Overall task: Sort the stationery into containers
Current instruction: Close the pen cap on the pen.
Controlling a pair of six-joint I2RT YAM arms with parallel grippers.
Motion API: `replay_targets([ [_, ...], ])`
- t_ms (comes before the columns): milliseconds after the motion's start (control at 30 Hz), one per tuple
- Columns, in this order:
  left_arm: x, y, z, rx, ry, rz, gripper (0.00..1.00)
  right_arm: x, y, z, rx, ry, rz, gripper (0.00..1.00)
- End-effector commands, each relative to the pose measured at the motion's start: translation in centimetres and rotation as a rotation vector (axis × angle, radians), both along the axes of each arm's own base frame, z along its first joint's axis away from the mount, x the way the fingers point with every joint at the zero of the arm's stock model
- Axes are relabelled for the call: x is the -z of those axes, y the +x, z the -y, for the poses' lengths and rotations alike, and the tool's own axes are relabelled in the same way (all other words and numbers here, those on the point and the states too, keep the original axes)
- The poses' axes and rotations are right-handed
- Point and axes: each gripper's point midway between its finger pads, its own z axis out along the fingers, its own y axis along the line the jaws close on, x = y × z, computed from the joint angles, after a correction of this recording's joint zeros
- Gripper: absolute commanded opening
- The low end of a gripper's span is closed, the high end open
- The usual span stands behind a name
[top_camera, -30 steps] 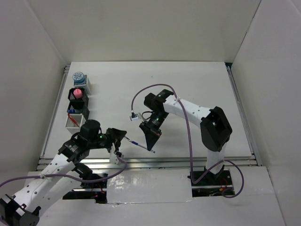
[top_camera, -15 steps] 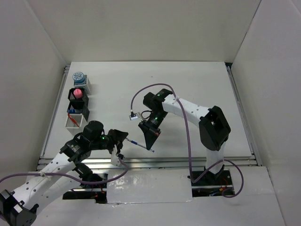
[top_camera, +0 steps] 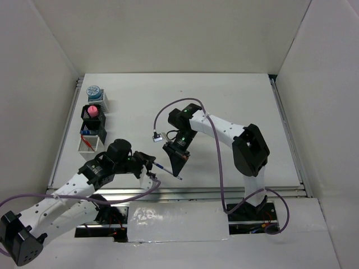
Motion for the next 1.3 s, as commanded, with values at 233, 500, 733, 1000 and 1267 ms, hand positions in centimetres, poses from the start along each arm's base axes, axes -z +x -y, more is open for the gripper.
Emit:
replay_targets([
  [233, -2.2, -2.6, 2.7, 0.019, -0.17, -0.178, 0.0, -1.6, 1.4, -0.8, 0.043, 0.018, -0.031, 0.0],
  [500, -0.6, -3.8, 2.5, 0.059, -0.137, -0.213, 0.0, -1.9, 2.1, -0.6, 0.074, 0.031, -0.057, 0.43],
  [733, 0.2, -4.3, 2.4, 0.079, -0.128, -0.225, 0.0, -3.5, 4.2, 0.0, 0.139, 0.076, -0.061, 0.54],
  [1000, -0.6, -5.0, 2.9, 0.036, -0.209, -0.341, 0.0, -11.6, 15.6, 5.5, 0.482, 0.271, 0.242, 0.54],
  [1267, -7.1, -4.3, 4.4, -0.136, -0.499, -0.637, 0.0, -20.5, 22.6, 17.6, 0.907, 0.396, 0.756, 0.69],
])
